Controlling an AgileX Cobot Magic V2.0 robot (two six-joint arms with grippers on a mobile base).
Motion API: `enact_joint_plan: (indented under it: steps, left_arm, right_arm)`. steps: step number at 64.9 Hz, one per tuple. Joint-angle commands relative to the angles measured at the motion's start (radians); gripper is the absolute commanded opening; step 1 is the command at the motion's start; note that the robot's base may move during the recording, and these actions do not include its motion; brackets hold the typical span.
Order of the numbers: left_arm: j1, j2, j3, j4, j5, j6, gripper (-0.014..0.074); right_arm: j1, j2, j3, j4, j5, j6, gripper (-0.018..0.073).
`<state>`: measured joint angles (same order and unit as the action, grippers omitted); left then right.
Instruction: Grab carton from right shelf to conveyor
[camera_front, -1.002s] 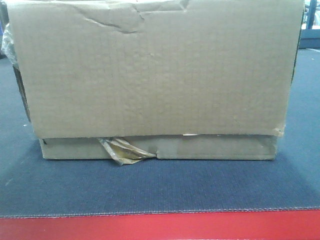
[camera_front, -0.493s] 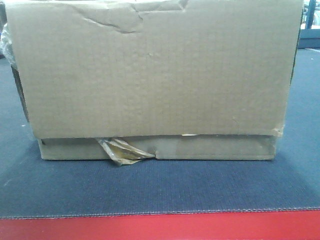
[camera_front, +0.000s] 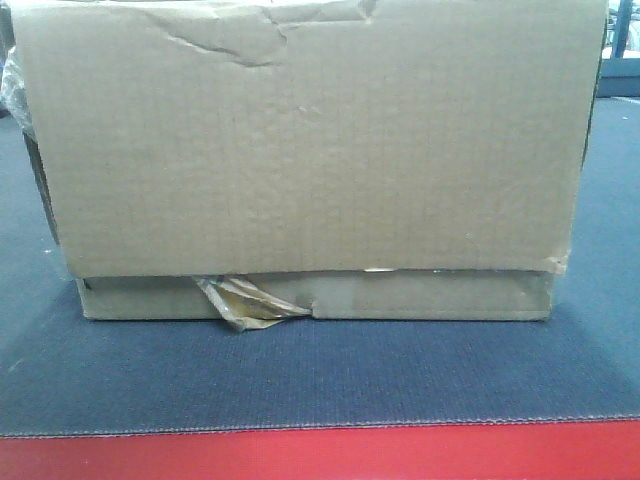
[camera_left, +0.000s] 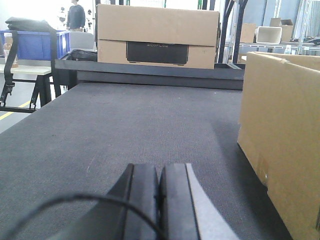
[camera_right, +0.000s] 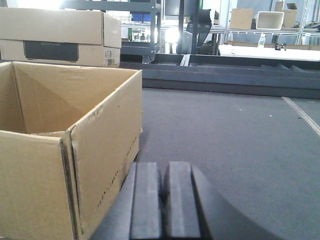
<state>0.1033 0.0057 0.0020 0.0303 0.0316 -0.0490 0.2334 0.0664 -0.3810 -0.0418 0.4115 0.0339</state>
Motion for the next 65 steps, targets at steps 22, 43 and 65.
enact_joint_plan:
  steps: [22,43,65]
  left_arm:
    - [0.004,-0.006,-0.002,-0.005,-0.020,0.006,-0.0019]
    - [0.004,-0.006,-0.002,-0.005,-0.020,0.006,-0.0019]
    - [0.004,-0.006,-0.002,-0.005,-0.020,0.006,-0.0019]
  right_arm:
    - [-0.006,-0.006,0.001,-0.012,-0.023,-0.008,-0.0057]
    - [-0.115,-0.006,0.024,0.082,-0.062,-0.083,-0.0057]
    - [-0.212,-0.066,0.320,0.162,-0.294,-0.148,-0.0057]
